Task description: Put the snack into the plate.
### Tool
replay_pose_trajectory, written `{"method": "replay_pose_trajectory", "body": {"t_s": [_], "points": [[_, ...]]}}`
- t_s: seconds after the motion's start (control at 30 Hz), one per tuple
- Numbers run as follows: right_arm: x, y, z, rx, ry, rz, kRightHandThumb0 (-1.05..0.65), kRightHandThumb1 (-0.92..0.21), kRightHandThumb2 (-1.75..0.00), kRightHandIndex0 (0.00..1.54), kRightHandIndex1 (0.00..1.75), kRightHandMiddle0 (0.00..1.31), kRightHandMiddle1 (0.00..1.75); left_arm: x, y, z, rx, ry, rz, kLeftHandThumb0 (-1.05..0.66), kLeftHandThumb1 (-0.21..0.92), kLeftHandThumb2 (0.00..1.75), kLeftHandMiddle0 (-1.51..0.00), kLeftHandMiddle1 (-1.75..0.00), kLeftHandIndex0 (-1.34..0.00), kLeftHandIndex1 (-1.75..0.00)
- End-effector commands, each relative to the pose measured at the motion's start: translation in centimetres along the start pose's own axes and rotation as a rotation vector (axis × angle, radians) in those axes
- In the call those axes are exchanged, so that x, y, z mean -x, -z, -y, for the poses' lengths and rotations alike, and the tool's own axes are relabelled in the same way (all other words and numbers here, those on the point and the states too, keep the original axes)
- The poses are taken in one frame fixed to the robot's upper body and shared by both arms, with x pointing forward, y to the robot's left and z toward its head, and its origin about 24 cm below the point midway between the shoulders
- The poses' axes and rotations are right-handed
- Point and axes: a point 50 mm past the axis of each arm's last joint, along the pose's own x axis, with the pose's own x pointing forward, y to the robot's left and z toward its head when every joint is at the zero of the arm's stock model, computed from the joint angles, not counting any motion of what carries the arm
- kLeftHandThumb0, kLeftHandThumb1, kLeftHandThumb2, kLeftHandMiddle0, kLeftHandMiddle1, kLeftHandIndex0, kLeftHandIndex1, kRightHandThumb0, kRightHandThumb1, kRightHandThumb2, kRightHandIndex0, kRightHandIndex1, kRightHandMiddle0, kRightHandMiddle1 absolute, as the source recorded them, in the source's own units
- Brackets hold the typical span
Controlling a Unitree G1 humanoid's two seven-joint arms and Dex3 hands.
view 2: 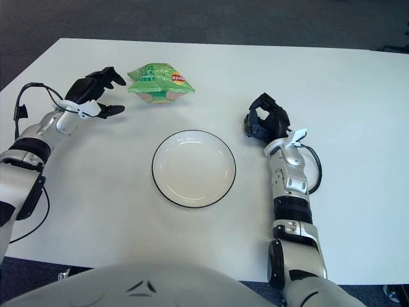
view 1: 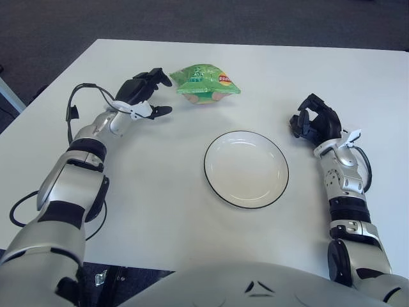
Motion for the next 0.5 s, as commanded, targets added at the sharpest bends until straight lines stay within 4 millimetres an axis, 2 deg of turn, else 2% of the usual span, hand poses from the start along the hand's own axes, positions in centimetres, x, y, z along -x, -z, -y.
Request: {"method": "replay_pose_trajectory", "body": {"t_s": [0.0,0.07,0.13,0.17,0.23,0.3,0.33,0.47], "points": [[1.08,2.38,-0.06,-0.022,0.017,-0.1,-0.45,-0.42,-1.19,1.26,1.75,0.53,1.75,-0.24,-0.1,-0.23,0.009,-0.046,-0.007,-0.96,0.74,0.48,-0.01,-0.77,0.0,-0.79],[1.11,2.39,-0.05,-0.023,0.015,-0.099,-0.45,-0.42,-1.19,1.26,1.75,0.53,1.75,-0.26,-0.21,-0.06,0.01,-0.06,-0.005,-1.0,0.76,0.44,0.0,-0.71,0.0,-0.72],[1.11,2.39,-0.06,-0.024,0.013,-0.099,-0.45,-0.42,-1.19,1.26,1.75,0.53,1.75,-0.27,-0.37,0.1,0.009,-0.074,0.003,-1.03,0.78,0.39,0.0,-0.57,0.0,-0.53],[1.11,2.39,-0.06,-0.024,0.012,-0.099,-0.45,-0.42,-1.19,1.26,1.75,0.53,1.75,-0.28,-0.5,0.19,0.005,-0.082,0.012,-1.03,0.78,0.38,0.0,-0.54,0.0,-0.5],[1.11,2.39,-0.07,-0.023,0.011,-0.1,-0.45,-0.42,-1.19,1.27,1.75,0.53,1.75,-0.28,-0.63,0.28,0.0,-0.091,0.022,-1.04,0.8,0.35,0.0,-0.34,0.0,-0.28],[1.11,2.4,-0.07,-0.021,0.009,-0.101,-0.45,-0.42,-1.19,1.27,1.75,0.53,1.75,-0.28,-0.71,0.36,-0.013,-0.095,0.029,-1.04,0.8,0.33,0.0,-0.27,0.0,-0.2],[1.1,2.4,-0.07,-0.019,0.008,-0.102,-0.45,-0.42,-1.19,1.27,1.75,0.53,1.75,-0.29,-0.76,0.41,-0.021,-0.096,0.034,-1.05,0.81,0.32,0.0,-0.17,0.0,-0.13],[1.09,2.4,-0.08,-0.016,0.008,-0.102,-0.45,-0.42,-1.19,1.27,1.75,0.53,1.75,-0.35,-0.87,0.65,-0.063,-0.103,0.042,-1.05,0.82,0.3,0.0,-0.04,0.0,-0.03]]}}
